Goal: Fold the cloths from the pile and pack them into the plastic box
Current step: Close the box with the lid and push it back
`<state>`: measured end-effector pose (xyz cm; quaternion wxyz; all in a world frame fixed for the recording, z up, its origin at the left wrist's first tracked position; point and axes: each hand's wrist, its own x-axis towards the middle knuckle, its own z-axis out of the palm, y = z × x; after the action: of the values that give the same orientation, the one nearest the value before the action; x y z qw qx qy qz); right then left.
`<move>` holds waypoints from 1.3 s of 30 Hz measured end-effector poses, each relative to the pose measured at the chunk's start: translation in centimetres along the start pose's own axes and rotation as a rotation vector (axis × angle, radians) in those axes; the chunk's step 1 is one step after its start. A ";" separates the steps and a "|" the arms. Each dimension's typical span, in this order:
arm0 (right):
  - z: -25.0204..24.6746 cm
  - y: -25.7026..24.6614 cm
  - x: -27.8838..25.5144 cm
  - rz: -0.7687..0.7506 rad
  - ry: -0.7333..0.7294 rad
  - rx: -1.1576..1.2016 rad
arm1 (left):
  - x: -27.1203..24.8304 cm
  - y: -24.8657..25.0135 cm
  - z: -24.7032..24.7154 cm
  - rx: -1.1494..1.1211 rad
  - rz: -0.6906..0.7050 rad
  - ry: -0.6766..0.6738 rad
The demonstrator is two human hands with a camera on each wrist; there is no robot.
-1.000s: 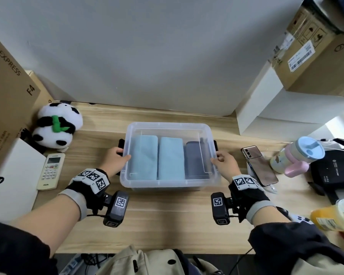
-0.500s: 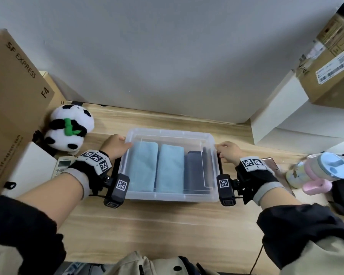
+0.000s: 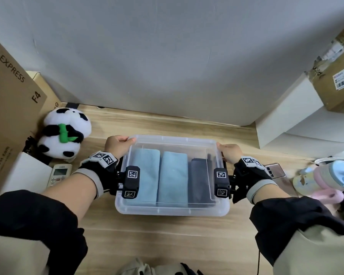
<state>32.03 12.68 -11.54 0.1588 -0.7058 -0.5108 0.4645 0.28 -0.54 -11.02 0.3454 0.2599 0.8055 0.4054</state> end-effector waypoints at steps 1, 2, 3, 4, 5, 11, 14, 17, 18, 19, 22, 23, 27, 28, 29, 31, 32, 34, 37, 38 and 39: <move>0.0 0.0 0.1 -0.019 0.013 -0.019 | 0.1 -0.1 0.0 -0.010 -0.007 0.005; -0.1 -0.1 0.1 -0.028 0.020 -0.028 | 0.0 0.0 0.0 -0.010 -0.011 0.002; -0.1 -0.2 -0.1 -0.042 0.021 -0.039 | -0.1 0.2 -0.1 0.005 -0.018 -0.010; -0.2 -0.2 -0.4 -0.052 0.016 -0.054 | -0.3 0.4 -0.2 0.026 -0.020 -0.017; -0.3 -0.2 -0.7 -0.052 0.015 -0.077 | -0.3 0.3 -0.3 0.041 -0.019 -0.020; -1.2 2.2 -3.2 -0.111 -0.028 -0.204 | -2.4 -1.9 -0.8 0.158 -0.020 -0.027; -1.4 4.0 -4.6 -0.117 0.013 -0.158 | -4.6 -2.7 -1.1 0.154 -0.095 -0.027; -1.5 5.3 -5.5 -0.020 -0.034 -0.090 | -5.9 -3.8 -1.4 0.060 -0.208 -0.109; -1.5 5.8 -5.6 0.002 -0.056 -0.082 | -6.4 -4.2 -1.6 0.031 -0.240 -0.146; -1.5 6.2 -6.0 0.030 -0.082 -0.068 | -6.6 -4.5 -1.7 -0.001 -0.257 -0.175; -1.3 6.8 -6.8 0.120 -0.180 0.002 | -7.8 -4.8 -1.7 -0.048 -0.262 -0.183; -1.3 6.8 -7.4 0.120 -0.199 0.017 | -8.1 -5.0 -1.6 -0.062 -0.263 -0.163; -1.1 7.3 -7.7 0.131 -0.173 0.064 | -9.0 -5.6 -1.6 -0.125 -0.284 -0.127; -1.1 7.0 -8.0 0.130 -0.163 0.070 | -9.2 -5.8 -1.6 -0.168 -0.294 -0.139; -1.1 6.9 -8.2 0.124 -0.157 0.062 | -9.3 -5.8 -1.6 -0.198 -0.320 -0.139; -1.2 6.7 -8.3 0.137 -0.150 0.053 | -9.6 -5.5 -1.5 -0.249 -0.338 -0.120; -1.2 6.6 -8.5 0.144 -0.146 0.045 | -9.9 -5.2 -1.4 -0.260 -0.336 -0.110; -1.2 7.0 -8.8 0.137 -0.150 0.061 | -10.3 -5.0 -1.5 -0.248 -0.320 -0.107; -1.4 8.4 -9.8 0.175 -0.227 0.162 | -11.3 -5.8 -2.1 -0.298 -0.380 -0.147; -1.5 8.8 -10.2 0.188 -0.253 0.218 | -11.7 -6.1 -2.3 -0.317 -0.388 -0.171; -1.6 9.2 -10.5 0.189 -0.263 0.249 | -11.9 -6.3 -2.5 -0.312 -0.373 -0.196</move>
<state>38.12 0.04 -11.97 0.1324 -0.6587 -0.3971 0.6253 4.89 -13.41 -11.05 0.5263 0.0884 0.7300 0.4270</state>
